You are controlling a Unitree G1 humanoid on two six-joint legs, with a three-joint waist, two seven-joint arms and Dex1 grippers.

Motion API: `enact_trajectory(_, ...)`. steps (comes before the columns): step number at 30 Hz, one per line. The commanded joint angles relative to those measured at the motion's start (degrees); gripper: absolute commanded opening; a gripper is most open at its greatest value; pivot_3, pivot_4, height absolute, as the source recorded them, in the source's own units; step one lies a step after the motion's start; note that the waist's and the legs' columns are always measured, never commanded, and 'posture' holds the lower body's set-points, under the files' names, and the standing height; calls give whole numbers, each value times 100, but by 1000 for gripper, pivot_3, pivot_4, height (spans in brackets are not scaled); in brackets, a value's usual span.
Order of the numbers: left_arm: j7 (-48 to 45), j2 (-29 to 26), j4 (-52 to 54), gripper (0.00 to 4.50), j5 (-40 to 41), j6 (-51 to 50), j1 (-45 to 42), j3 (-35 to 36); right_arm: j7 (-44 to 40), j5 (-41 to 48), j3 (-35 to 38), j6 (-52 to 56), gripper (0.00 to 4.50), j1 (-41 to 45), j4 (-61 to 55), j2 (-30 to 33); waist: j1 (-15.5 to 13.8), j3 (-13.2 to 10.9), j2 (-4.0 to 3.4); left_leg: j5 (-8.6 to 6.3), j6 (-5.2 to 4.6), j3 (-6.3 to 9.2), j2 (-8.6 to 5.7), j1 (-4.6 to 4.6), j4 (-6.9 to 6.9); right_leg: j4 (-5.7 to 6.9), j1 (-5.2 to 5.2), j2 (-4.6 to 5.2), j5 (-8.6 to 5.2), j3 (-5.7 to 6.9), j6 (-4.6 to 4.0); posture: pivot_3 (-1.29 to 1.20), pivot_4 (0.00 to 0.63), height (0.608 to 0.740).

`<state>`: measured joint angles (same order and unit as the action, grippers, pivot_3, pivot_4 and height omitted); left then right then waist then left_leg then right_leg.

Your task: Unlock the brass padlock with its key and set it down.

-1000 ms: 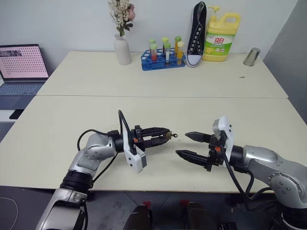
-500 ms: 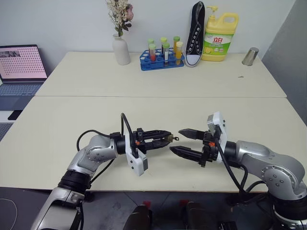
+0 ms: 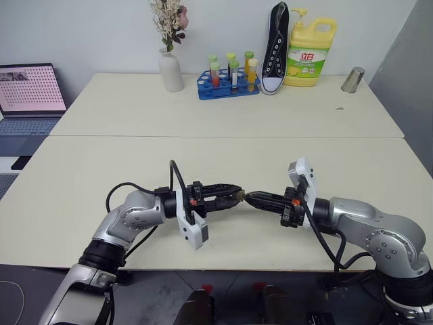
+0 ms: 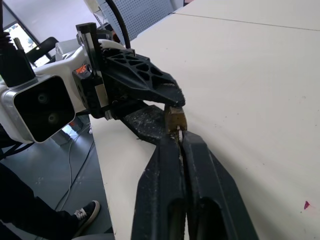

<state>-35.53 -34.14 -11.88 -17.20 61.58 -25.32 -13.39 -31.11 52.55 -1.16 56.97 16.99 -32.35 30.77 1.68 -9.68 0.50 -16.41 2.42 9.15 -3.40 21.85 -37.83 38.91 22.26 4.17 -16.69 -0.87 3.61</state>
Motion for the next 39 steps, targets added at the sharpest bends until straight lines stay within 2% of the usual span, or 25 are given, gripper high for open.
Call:
enact_trajectory(1,154,-41,192,961,-5,-16,-52,-11,-56,199,38,45,0,111,-131,12,0,0,0,0,0,0,0,0,0,0,0,0,0,0,0,0,150,740)
enact_trajectory(8,228,-44,148,961,-160,90,-82,-47,-28,687,297,418,0,281,53,48,1,0,0,0,0,0,0,0,0,0,0,0,0,0,0,0,150,740)
enact_trajectory(13,379,-57,67,961,-486,206,-155,-74,117,1811,586,1372,0,651,639,209,-2,0,0,0,0,-1,0,0,0,0,-1,1,0,-3,-1,0,150,740)
enact_trajectory(18,625,-72,-109,961,-836,298,-300,-73,954,3059,700,2139,0,1100,1591,191,5,0,0,0,0,-4,0,0,0,1,-1,0,1,-3,-1,0,150,740)
enact_trajectory(25,869,-101,-97,961,-1025,252,-323,-84,1582,3800,634,2251,0,1337,2110,225,2,-1,-1,0,-1,-3,1,3,1,2,2,1,0,-5,-1,0,150,740)
enact_trajectory(39,1120,-143,-75,961,-1211,257,-322,-177,2496,5080,220,1908,0,1371,2448,427,7,-1,-2,0,-1,-3,3,4,1,3,2,1,1,-5,-1,0,150,740)
